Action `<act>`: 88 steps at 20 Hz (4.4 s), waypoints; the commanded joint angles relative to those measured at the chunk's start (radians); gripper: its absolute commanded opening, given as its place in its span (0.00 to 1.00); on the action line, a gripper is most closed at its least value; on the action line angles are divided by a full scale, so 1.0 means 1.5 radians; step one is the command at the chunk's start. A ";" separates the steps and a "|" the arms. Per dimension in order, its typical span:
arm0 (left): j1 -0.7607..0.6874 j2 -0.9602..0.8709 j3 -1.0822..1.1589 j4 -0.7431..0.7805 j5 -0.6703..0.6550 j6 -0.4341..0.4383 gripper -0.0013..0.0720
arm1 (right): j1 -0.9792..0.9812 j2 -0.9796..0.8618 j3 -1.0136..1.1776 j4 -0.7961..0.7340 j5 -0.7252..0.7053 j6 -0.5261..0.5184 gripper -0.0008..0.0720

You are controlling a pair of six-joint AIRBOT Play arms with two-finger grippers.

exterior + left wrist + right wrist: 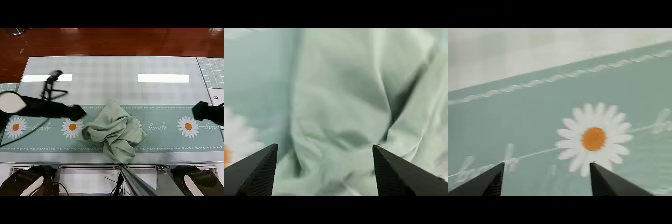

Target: Fold the shirts.

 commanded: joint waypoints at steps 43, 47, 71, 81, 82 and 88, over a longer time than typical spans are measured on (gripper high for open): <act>0.046 -0.313 0.011 -0.382 -0.027 0.358 0.05 | 0.369 -0.333 -0.185 0.725 -0.322 -0.301 0.04; 0.095 -0.259 0.102 -0.491 -0.021 0.349 0.05 | 0.235 -0.306 0.061 0.604 -0.193 -0.270 0.04; 0.343 0.076 0.630 -0.496 -0.229 0.156 0.05 | 0.005 -0.117 0.774 0.522 0.185 -0.295 0.04; 0.161 -0.081 0.363 -0.424 -0.143 0.203 0.05 | 0.005 -0.135 0.471 0.415 0.143 -0.335 0.04; 0.129 -0.125 0.360 -0.424 -0.118 0.210 0.05 | 0.005 -0.151 0.433 0.388 0.127 -0.335 0.04; -0.026 -0.370 0.360 -0.424 0.111 0.237 0.05 | 0.005 -0.338 0.340 0.240 -0.052 -0.260 0.04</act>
